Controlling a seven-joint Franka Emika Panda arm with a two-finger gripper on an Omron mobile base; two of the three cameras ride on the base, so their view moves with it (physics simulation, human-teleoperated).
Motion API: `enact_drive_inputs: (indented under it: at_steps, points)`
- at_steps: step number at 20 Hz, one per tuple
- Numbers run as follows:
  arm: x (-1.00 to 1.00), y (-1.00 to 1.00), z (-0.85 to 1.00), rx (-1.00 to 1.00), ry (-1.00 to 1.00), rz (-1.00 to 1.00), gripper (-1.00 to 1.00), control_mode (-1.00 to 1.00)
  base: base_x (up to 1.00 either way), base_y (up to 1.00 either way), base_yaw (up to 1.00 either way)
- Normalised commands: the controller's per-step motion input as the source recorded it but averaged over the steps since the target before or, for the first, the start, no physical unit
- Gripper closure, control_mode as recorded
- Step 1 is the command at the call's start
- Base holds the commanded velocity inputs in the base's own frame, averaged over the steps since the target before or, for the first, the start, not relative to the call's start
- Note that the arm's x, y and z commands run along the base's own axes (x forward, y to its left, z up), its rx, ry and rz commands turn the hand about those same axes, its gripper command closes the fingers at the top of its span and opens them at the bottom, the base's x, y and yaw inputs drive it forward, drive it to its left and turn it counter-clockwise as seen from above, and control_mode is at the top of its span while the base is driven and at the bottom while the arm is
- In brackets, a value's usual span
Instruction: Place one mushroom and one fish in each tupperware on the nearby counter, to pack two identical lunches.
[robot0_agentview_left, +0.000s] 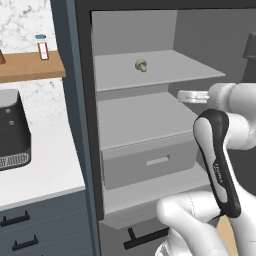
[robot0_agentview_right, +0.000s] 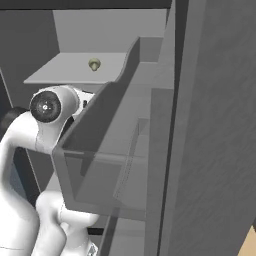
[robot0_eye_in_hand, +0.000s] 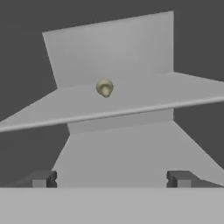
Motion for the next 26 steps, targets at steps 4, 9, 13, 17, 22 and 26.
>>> enact_drive_inputs:
  at_steps: [4,9,13,17,22,26]
  points:
    - [0.22,0.31,1.0,-0.07,0.0,0.0,-1.0,-1.0,0.0,0.0,0.0]
    - [0.22,0.16,0.39,-0.11,0.08,0.01,-1.0,-1.0,0.0,0.0,0.0]
    - [0.88,0.32,-0.14,0.0,0.0,0.0,-1.0,-1.0,0.0,0.0,0.0]
    - [0.97,0.51,-0.15,-0.01,0.02,-0.01,-1.0,-1.0,0.0,0.0,0.0]
    - [0.93,0.39,-0.02,-0.06,0.21,-0.07,-1.0,-1.0,0.0,0.0,0.0]
    - [0.66,-0.21,-0.03,0.0,0.16,-0.01,-1.0,-1.0,0.0,0.0,0.0]
